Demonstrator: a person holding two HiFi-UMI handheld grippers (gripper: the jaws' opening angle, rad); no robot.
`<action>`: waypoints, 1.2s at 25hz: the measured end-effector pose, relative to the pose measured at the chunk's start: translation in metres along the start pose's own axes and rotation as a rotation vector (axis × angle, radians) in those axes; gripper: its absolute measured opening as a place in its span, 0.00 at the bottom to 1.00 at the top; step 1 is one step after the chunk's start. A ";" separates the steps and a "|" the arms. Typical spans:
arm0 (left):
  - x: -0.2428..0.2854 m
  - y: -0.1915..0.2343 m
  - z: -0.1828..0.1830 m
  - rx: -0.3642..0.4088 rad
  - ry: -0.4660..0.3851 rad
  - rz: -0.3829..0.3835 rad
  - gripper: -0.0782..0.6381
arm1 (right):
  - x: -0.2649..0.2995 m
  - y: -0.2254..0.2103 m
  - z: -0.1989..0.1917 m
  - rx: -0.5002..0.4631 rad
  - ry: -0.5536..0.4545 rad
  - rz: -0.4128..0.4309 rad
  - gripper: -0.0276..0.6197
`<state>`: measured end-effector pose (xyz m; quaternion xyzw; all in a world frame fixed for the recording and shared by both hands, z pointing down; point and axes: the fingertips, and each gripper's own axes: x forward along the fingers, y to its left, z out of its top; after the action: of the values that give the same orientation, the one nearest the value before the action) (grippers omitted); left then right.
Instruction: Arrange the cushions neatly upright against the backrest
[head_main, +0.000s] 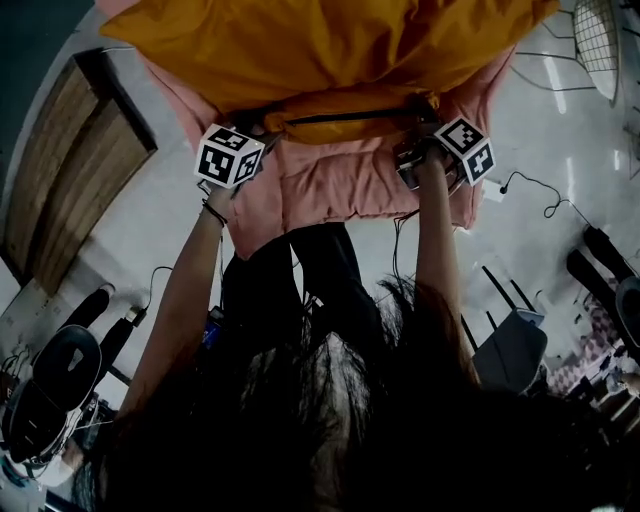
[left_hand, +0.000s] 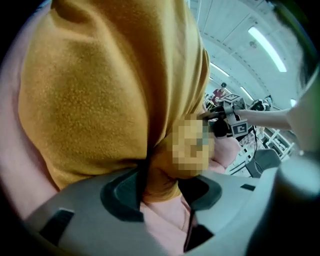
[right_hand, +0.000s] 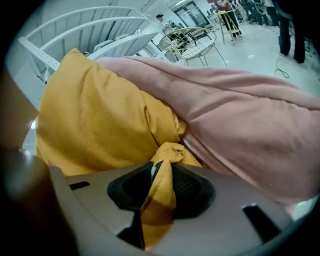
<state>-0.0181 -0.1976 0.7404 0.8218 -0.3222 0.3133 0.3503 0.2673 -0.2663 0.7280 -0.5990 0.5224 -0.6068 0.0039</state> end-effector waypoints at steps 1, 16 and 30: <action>-0.002 -0.006 -0.002 0.017 0.024 -0.031 0.40 | -0.006 -0.002 -0.001 0.022 -0.002 -0.004 0.22; 0.000 -0.018 -0.025 -0.340 0.031 -0.099 0.37 | -0.010 -0.018 -0.002 0.205 -0.064 -0.126 0.22; 0.012 0.011 -0.044 -0.438 0.087 0.129 0.39 | 0.015 -0.019 -0.003 0.100 -0.104 -0.031 0.30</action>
<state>-0.0322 -0.1732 0.7787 0.6896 -0.4188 0.2929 0.5131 0.2727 -0.2656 0.7512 -0.6367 0.4814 -0.6001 0.0515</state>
